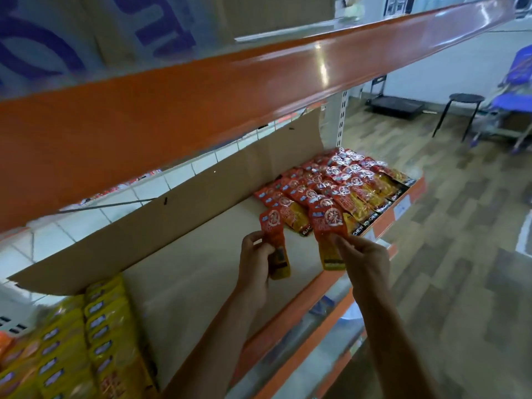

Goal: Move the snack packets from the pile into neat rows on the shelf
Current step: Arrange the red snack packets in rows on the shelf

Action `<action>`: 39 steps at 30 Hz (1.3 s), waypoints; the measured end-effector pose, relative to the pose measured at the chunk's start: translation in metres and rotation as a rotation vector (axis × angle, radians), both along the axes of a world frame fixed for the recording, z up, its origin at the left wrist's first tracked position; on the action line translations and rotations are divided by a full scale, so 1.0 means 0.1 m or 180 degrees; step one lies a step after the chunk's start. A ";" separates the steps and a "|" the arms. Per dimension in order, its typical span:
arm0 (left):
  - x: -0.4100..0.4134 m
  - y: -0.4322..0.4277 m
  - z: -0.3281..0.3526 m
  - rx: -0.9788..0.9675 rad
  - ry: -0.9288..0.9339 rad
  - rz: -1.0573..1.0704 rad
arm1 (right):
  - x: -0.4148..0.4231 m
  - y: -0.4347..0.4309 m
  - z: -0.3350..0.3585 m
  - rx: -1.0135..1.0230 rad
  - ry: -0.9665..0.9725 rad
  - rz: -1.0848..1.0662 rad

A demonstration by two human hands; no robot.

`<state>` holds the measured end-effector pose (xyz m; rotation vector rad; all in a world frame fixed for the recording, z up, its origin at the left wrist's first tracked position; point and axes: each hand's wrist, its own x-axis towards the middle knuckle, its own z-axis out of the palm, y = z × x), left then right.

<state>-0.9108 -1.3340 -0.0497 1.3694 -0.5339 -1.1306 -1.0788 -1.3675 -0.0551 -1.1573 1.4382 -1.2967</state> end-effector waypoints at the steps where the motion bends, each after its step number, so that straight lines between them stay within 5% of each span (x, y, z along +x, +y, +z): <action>1: -0.03 -0.07 0.01 0.0061 0.0016 -0.0001 | -0.01 -0.10 0.01 -0.0010 0.0070 0.0046; 5: -0.17 -0.33 0.01 0.0182 -0.0247 -0.0116 | -0.04 -0.47 0.07 -0.0092 0.0154 0.0360; 10: -0.46 -0.65 0.10 0.0078 0.0718 0.0360 | -0.20 -0.99 0.20 -0.0056 0.0041 0.0845; 20: -0.68 -0.95 -0.13 0.0301 -0.0432 0.1053 | -0.37 -1.66 0.15 0.0069 0.0391 0.1928; 25: -0.65 -0.91 -0.13 0.0734 -0.1667 0.1341 | -0.38 -1.81 0.11 -0.0003 0.0504 0.2054; 31: -0.68 -0.91 -0.16 0.1121 -0.2177 0.1325 | -0.37 -1.88 0.12 0.0053 0.0495 0.2165; 39: -0.64 -1.02 -0.25 0.1135 -0.2163 0.1466 | -0.39 -1.91 0.09 -0.0046 0.0630 0.2210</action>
